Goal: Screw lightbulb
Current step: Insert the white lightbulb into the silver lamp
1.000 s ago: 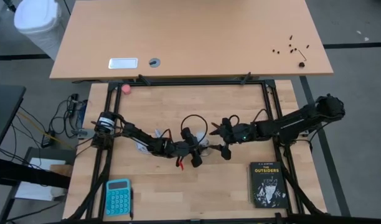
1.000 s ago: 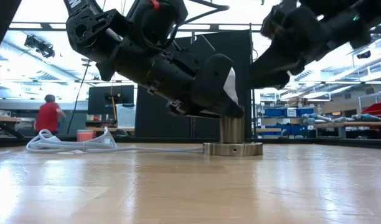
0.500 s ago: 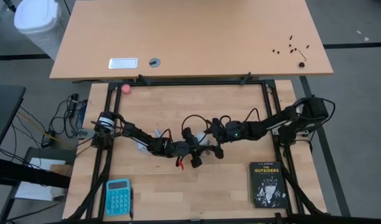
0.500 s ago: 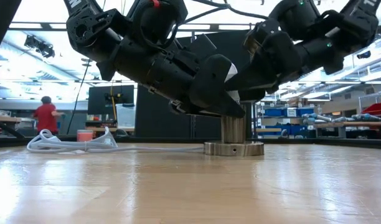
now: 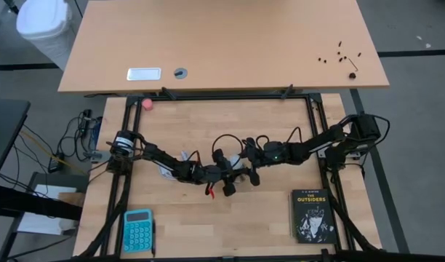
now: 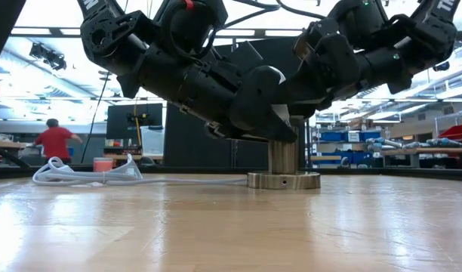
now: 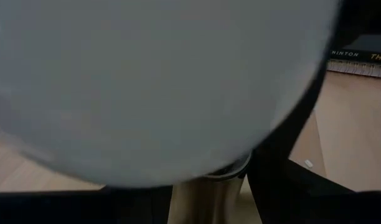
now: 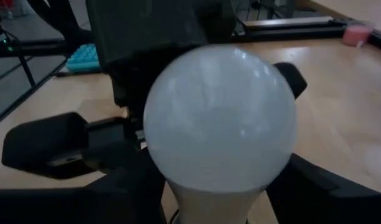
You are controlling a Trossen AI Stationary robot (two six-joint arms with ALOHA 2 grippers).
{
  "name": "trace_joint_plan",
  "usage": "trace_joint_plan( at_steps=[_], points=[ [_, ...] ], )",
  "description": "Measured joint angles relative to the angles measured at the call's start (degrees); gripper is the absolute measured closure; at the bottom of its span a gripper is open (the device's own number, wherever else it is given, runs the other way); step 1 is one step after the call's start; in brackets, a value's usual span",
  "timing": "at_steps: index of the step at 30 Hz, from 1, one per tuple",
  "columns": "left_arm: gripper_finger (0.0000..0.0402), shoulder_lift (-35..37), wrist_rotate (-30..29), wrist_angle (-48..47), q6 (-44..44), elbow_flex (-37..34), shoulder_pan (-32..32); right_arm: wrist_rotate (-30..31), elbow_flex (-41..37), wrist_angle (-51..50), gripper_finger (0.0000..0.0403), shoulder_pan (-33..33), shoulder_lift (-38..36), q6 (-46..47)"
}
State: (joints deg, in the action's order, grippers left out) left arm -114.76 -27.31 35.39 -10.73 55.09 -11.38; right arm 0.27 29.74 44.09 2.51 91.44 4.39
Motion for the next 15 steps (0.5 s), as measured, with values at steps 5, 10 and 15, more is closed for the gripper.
trace_joint_plan(
  at_steps=[5, 10, 15],
  points=[
    [0.0223, 0.0, -0.12, -0.24, -1.3, 0.02, 0.0, 0.24, 0.0, -1.64, 0.0176, 0.76, 0.0, 0.06],
    [0.0223, 0.0, -1.65, -0.26, -2.81, 0.01, -0.07, 3.2, -0.09, -1.71, 0.0186, 1.91, -0.02, -1.88],
    [0.0223, 0.0, -3.35, -0.39, -6.07, 0.0, -0.12, 3.7, -2.82, 2.57, 0.0189, 2.03, 0.07, -2.1]
  ],
)
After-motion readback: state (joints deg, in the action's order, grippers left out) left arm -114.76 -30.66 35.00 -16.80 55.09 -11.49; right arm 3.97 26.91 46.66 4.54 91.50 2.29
